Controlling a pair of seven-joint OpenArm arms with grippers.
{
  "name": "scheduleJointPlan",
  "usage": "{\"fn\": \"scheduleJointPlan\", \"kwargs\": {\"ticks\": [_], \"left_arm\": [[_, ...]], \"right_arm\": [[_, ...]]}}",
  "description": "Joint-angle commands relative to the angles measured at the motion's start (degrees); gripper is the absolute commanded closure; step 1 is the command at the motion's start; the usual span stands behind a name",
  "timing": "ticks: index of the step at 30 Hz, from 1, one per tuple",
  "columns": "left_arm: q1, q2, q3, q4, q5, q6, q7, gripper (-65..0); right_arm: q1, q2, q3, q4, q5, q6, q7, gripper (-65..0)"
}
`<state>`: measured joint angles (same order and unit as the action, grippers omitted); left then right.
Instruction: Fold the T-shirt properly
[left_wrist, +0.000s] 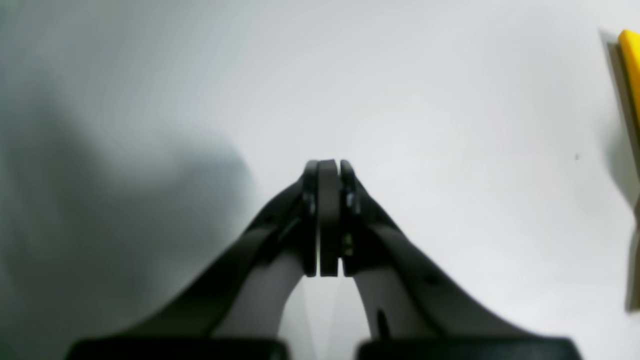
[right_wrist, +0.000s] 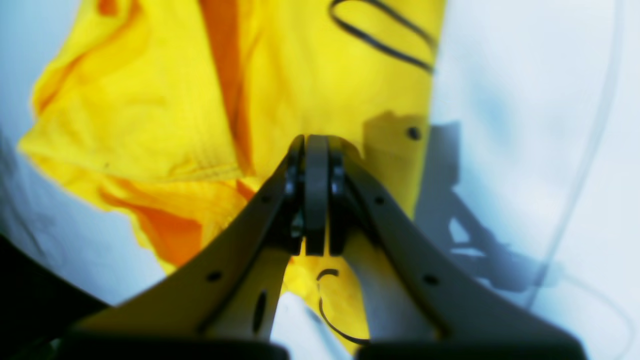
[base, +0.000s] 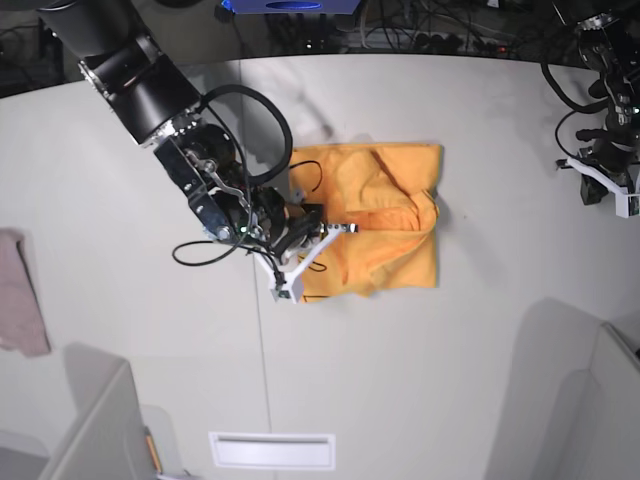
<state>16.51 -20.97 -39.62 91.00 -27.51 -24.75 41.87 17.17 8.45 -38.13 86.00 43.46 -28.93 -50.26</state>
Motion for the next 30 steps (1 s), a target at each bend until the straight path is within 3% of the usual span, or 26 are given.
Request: {"fn": "scheduleJointPlan", "kwargs": {"ticks": [1,12,20,26,28,30], "left_arm": [[-0.4,-1.1,-0.8,1.0,-0.8,0.3,-1.3,0.0],[-0.4,-1.1,-0.8,0.9,-0.6,0.3,-1.3,0.0],[0.5,-1.2,-1.8,0.9,-0.5,0.3,-1.3,0.0],[0.5,-2.5,-4.3,0.6,-0.6,0.3,-1.3,0.0],[0.5,-2.8,-4.3,0.6,-0.8,0.3,-1.3,0.0],[0.4,-2.8,-4.4,0.6,-0.8,0.3,-1.3,0.0]], "right_arm": [[1.7,-0.6,0.3,0.7,0.0,0.9,1.2,0.0],[5.4,-9.5,0.2,-6.0,0.0,1.5,2.7,0.0],[11.5,-16.6,-3.9,-16.3,0.2,5.8,12.7,0.0],[15.0,-16.8,-9.9,-18.3,0.6,5.9,26.2,0.0],[16.4,-16.8,-9.8,-18.1,0.6,5.6,24.5,0.0],[16.9,-16.5,-9.3,-16.2,0.4,5.5,17.4,0.0]]}}
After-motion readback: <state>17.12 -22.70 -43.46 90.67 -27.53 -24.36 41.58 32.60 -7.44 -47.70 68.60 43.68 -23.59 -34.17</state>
